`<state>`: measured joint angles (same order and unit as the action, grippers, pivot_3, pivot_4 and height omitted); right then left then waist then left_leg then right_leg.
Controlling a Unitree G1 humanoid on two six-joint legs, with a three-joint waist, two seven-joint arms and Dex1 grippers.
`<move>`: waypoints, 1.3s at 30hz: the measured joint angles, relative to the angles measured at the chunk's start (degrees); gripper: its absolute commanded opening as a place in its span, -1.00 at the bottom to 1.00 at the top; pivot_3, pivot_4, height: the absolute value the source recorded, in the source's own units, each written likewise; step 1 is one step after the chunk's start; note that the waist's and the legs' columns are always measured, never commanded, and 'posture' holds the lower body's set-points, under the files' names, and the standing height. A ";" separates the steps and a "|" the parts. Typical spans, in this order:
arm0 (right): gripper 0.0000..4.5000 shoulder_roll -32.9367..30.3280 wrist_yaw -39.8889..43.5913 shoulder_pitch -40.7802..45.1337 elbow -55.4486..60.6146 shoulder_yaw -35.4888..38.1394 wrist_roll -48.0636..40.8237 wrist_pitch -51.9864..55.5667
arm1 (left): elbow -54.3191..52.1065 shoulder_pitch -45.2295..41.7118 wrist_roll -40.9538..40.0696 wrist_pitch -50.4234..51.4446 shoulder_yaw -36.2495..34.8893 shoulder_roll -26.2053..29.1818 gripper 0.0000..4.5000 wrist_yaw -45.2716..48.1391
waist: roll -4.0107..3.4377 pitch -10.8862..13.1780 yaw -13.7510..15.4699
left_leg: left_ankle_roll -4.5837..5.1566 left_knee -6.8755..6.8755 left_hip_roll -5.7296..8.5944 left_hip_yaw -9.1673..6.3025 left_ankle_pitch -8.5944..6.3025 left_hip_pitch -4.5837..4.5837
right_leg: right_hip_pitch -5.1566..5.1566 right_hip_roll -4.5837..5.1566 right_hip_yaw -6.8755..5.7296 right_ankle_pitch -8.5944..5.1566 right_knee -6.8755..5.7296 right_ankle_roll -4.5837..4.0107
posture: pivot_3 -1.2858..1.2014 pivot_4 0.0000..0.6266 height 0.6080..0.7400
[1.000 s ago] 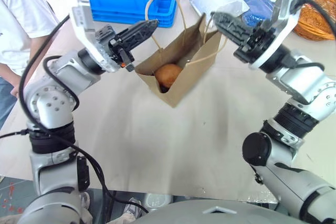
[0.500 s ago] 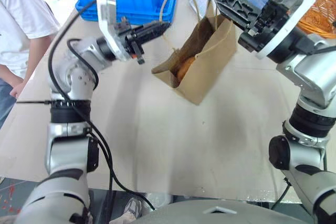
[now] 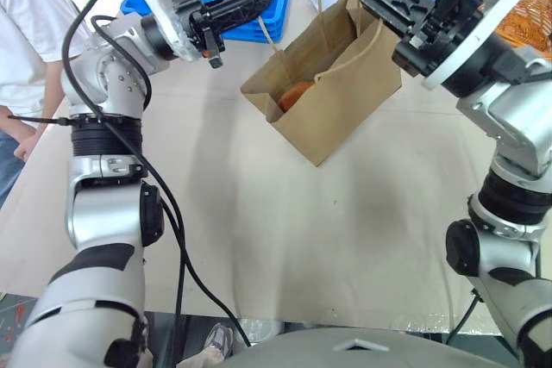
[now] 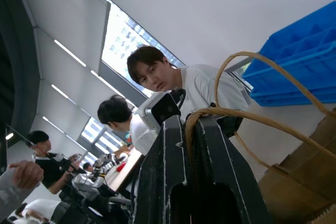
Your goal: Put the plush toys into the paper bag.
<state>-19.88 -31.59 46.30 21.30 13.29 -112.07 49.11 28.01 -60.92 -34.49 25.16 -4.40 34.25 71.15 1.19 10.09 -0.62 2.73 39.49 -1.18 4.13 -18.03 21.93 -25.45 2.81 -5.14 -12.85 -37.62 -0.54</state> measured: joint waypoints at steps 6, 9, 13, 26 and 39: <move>-0.99 -10.22 5.67 -7.22 -3.37 -5.20 4.15 4.08 | -0.03 3.13 4.60 -2.63 0.93 -4.55 -1.00 -3.00 | 0.04 -0.02 0.09 | 0.09 0.01 0.00 0.12 0.05 0.05 | -0.01 0.06 -0.01 0.00 0.00 0.00 | 0.03 -0.52 1.00; -0.77 -12.17 10.94 -8.55 -4.26 -6.91 9.50 4.85 | -2.31 5.21 6.52 -2.59 2.83 -7.09 -1.00 -6.40 | 0.04 -0.02 -0.11 | 0.09 0.00 -0.03 0.13 0.05 0.05 | -0.03 0.04 0.00 0.00 -0.02 0.00 | 0.03 -0.52 1.00; -0.10 -14.60 16.65 -8.82 -4.29 -7.93 15.35 5.78 | -6.54 7.69 6.05 0.74 2.50 -6.79 -0.40 -8.35 | 0.04 -0.02 -0.18 | 0.09 0.00 -0.06 0.13 0.05 0.02 | -0.03 0.02 0.02 0.00 -0.04 0.00 | 0.03 -0.52 1.00; 0.87 -28.49 49.68 -22.22 5.18 -4.31 36.86 3.88 | -35.68 29.88 -6.69 20.56 -9.02 1.92 0.95 -17.26 | 0.08 -0.04 1.03 | 0.09 0.09 -0.05 0.06 0.05 0.00 | 0.07 0.06 -0.01 -0.01 0.00 0.02 | 0.03 -0.52 1.00; -0.98 -27.59 72.47 -28.49 4.64 -19.33 71.02 -13.94 | -34.60 30.90 -3.99 15.23 -1.04 0.89 1.00 -14.83 | 0.08 -0.04 1.25 | 0.08 0.55 -0.07 -0.05 0.05 -0.11 | 0.30 -0.08 -0.04 -0.02 -0.14 0.04 | 0.03 -0.52 1.00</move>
<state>-47.48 40.88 17.81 25.94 -6.04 -41.04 35.16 -6.59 -30.02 -38.47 40.40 -5.44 35.14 56.32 1.27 10.04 0.63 2.81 40.04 -1.25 4.08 -17.98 21.83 -25.15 2.73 -5.17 -12.88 -37.76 -0.50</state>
